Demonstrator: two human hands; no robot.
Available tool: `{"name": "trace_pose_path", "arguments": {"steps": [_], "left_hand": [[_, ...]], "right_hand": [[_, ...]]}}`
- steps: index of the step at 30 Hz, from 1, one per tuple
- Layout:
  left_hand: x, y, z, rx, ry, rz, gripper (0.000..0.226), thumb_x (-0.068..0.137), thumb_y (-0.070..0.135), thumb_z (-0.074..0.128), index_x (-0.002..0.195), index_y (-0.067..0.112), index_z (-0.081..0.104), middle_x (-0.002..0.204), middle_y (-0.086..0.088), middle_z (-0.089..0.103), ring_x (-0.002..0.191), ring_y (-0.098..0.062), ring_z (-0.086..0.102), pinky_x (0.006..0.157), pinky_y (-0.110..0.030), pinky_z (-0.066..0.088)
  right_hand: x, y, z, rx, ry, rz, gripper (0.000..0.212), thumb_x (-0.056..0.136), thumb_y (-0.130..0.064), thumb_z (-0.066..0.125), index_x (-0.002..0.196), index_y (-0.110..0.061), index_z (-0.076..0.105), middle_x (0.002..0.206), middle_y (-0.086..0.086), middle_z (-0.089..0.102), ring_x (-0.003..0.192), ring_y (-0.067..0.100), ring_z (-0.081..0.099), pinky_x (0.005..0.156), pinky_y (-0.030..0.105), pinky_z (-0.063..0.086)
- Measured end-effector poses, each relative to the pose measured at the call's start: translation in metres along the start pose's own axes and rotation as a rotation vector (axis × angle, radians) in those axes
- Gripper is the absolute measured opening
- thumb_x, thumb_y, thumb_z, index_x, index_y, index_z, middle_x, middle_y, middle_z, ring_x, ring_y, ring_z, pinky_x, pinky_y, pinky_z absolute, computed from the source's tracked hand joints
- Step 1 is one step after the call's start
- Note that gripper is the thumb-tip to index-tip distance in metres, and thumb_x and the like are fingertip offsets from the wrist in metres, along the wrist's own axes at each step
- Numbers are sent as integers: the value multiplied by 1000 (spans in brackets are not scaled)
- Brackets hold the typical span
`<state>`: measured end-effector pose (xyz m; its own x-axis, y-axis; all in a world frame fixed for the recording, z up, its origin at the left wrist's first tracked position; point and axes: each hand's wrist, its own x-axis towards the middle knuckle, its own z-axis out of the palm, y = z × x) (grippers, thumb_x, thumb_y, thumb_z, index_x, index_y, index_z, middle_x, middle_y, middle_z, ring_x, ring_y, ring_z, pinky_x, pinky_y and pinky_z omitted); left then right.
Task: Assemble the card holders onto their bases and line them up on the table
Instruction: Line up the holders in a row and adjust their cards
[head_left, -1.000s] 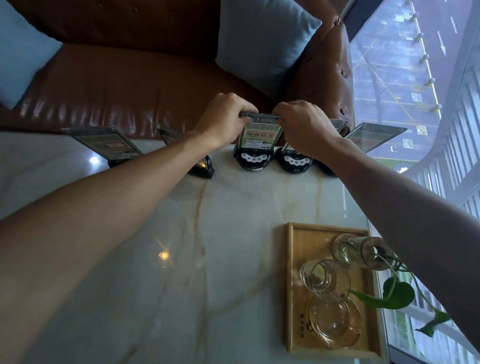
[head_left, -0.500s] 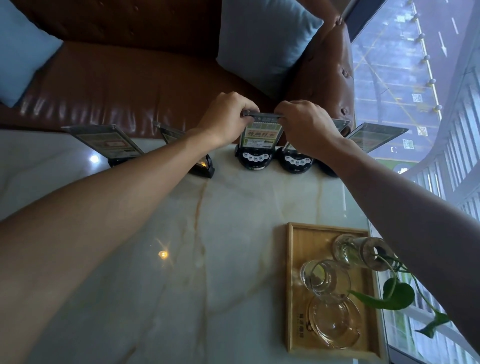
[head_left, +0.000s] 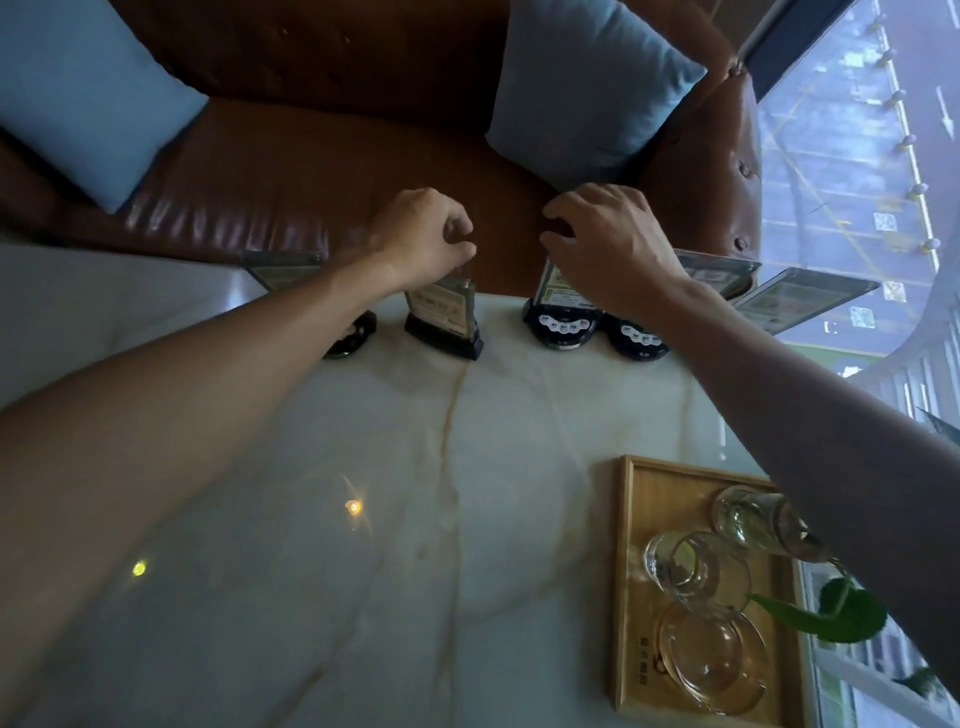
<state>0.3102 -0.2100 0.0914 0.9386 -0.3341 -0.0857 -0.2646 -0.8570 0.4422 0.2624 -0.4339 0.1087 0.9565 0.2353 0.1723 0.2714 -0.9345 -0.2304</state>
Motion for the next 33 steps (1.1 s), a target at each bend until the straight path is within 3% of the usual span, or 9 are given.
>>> {"name": "trace_pose_path", "arguments": {"steps": [4,7,10,13,16,19,24,30,33], "left_hand": [[-17,-17,-2,79,80,-106,29,84,48,70,74,21,75,86,-2,69,86,-22,65,79,-41,55],[-24,-18,2,41,48,-221,57,80,66,60,58,15,66,53,0,64,56,-21,65,62,-38,56],[-30,-11,6,-1,66,-252,63,72,73,57,52,13,57,44,0,54,47,-22,60,43,-29,42],[-35,-5,5,-126,54,-264,50,67,60,63,58,11,64,51,-2,62,51,-21,62,48,-34,47],[-39,-6,1,-133,7,-192,15,71,30,73,67,19,63,64,5,66,64,-16,64,47,-29,43],[-42,-9,0,-131,-45,-78,28,75,12,77,86,22,53,80,8,59,76,-19,60,48,-28,34],[-48,-15,3,-228,-71,-6,37,82,18,76,103,16,46,88,-1,67,76,-18,66,61,-40,54],[-55,-29,8,-244,-86,11,32,77,16,83,103,18,65,88,4,73,73,-6,65,54,-13,42],[-52,-36,5,-146,-76,21,17,79,14,81,96,16,76,89,-2,75,78,-14,65,61,-20,41]], "right_hand": [[4,-44,13,-1,-44,-126,15,88,-16,55,87,-16,70,91,4,74,86,29,67,80,38,49],[3,-61,25,1,-58,-103,16,87,-8,56,93,-17,69,92,2,74,86,27,67,79,37,47],[2,-68,28,39,-41,-31,23,85,-3,56,97,-17,70,94,3,74,88,28,66,73,34,46],[2,-71,23,134,-69,50,27,85,-3,55,96,-23,69,97,0,72,87,27,66,67,28,39],[3,-72,18,173,-130,85,26,86,-7,53,98,-27,65,100,-2,70,88,27,65,66,29,39],[4,-72,19,180,-201,92,29,87,-8,56,111,-24,59,111,1,67,92,27,64,69,33,44],[5,-75,29,138,-270,14,34,93,-12,53,126,-19,54,117,6,68,99,31,65,80,44,54],[12,-73,35,95,-293,-69,13,93,-26,63,101,-21,72,99,-1,73,93,23,65,78,37,49],[18,-71,33,56,-305,-61,12,93,-22,60,94,-21,73,93,3,73,87,27,65,75,37,50]]}}
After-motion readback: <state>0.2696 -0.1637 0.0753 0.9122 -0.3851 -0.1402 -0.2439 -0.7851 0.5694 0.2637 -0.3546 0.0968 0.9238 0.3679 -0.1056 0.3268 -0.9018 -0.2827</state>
